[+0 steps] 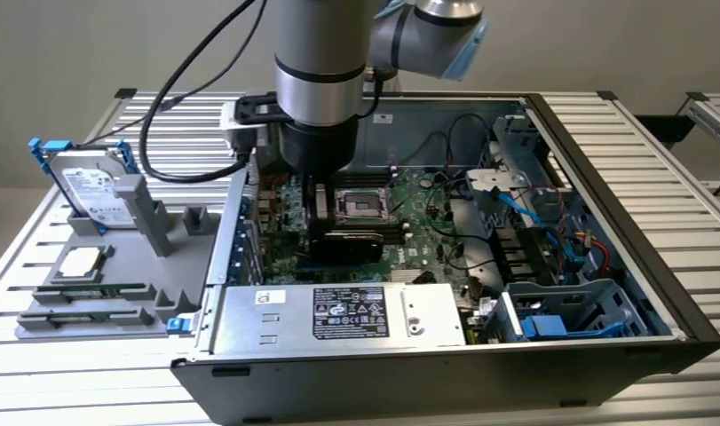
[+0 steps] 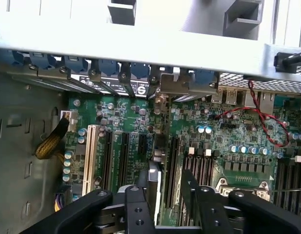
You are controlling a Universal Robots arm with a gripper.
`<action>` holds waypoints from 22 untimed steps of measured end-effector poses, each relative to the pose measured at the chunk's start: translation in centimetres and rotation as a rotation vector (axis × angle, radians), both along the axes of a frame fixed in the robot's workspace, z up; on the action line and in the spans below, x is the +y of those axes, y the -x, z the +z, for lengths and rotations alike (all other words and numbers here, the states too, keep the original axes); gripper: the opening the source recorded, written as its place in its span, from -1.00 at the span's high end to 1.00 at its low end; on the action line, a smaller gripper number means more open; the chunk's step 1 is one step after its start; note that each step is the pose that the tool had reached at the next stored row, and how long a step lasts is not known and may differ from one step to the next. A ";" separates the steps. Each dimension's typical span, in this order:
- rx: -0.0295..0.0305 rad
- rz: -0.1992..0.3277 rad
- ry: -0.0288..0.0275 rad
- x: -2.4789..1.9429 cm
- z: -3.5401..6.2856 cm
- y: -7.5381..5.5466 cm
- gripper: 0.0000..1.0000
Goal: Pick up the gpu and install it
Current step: 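Insert the gpu into the slot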
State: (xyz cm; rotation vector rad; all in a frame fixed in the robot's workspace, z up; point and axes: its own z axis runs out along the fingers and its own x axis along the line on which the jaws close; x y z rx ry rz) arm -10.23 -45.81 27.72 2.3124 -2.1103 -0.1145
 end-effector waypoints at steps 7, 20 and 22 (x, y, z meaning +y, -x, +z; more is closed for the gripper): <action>0.0005 0.000 -0.0091 0.01 0.32 -0.2 0.79; 0.0007 0.003 -0.0099 -0.06 0.03 -0.6 0.79; 0.0007 0.003 -0.0099 -0.06 -0.08 -0.6 0.79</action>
